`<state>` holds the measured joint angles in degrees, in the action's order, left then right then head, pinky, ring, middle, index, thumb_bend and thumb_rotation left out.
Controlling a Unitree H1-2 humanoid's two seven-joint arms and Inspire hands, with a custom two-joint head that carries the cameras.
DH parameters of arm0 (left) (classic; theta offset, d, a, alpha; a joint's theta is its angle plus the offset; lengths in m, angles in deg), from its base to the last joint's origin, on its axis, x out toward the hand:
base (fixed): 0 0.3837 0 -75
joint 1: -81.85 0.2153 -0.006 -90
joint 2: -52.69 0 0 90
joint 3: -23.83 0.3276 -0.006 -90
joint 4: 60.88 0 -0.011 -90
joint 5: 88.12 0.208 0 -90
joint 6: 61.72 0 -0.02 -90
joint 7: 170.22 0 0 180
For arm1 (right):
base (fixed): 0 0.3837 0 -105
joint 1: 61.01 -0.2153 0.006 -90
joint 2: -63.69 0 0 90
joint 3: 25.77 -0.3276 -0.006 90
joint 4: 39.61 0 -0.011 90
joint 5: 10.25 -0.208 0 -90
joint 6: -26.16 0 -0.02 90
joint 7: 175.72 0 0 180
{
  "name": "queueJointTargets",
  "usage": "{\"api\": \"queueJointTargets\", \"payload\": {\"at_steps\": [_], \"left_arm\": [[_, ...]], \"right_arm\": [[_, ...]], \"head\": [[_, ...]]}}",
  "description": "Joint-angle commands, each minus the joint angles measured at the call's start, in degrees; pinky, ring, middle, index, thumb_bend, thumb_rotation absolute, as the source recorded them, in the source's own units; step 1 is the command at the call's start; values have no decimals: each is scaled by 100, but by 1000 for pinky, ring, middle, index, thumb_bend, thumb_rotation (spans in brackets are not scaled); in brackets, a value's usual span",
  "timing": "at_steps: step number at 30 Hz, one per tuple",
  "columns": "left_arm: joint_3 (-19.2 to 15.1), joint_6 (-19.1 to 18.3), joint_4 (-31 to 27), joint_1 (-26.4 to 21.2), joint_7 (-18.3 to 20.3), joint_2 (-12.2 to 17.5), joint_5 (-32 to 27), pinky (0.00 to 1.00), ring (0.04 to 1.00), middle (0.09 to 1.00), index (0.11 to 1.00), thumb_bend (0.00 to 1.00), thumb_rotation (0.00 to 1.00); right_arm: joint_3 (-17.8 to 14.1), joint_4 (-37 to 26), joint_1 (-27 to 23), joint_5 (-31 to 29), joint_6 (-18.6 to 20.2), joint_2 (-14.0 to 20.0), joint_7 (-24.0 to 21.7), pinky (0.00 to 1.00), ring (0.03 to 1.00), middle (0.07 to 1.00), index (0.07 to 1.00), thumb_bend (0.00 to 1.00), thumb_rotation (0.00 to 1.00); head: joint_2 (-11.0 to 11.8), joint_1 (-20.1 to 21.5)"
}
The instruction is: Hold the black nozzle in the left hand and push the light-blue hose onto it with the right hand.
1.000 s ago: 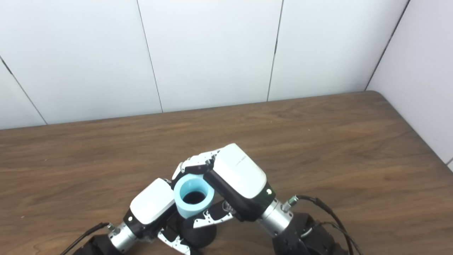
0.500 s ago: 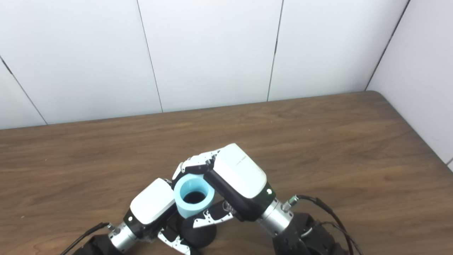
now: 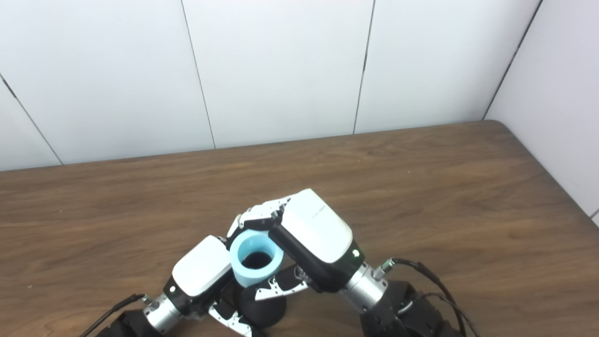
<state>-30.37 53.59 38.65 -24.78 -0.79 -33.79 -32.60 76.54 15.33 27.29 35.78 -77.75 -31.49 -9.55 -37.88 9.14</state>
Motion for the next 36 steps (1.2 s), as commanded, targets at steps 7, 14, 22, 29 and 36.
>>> {"api": "queueJointTargets", "payload": {"at_steps": [7,14,22,29,36], "left_arm": [[371,-39,488,641,481,-32,-21,131,175,471,482,525,0],[371,-42,504,635,615,-31,-180,131,178,471,482,525,0],[390,-47,472,617,635,-11,-151,128,177,471,482,525,0],[407,-70,460,609,632,-1,-105,128,176,471,482,525,0],[410,-58,450,613,608,-5,-120,133,179,471,482,525,0]], "right_arm": [[-22,54,-111,101,-323,-83,333,319,449,497,485,502,136],[-39,115,-93,79,-286,-134,329,312,439,499,485,502,136],[-48,40,-81,-80,-38,-159,121,306,427,504,486,502,135],[-29,-239,-148,-319,506,-93,-435,307,421,509,486,502,131],[-112,-674,-389,-371,1154,6,-1124,257,362,449,485,502,129]], "head": [[-34,-1],[-80,-13],[-104,-12],[-133,-6],[-151,3]]}}
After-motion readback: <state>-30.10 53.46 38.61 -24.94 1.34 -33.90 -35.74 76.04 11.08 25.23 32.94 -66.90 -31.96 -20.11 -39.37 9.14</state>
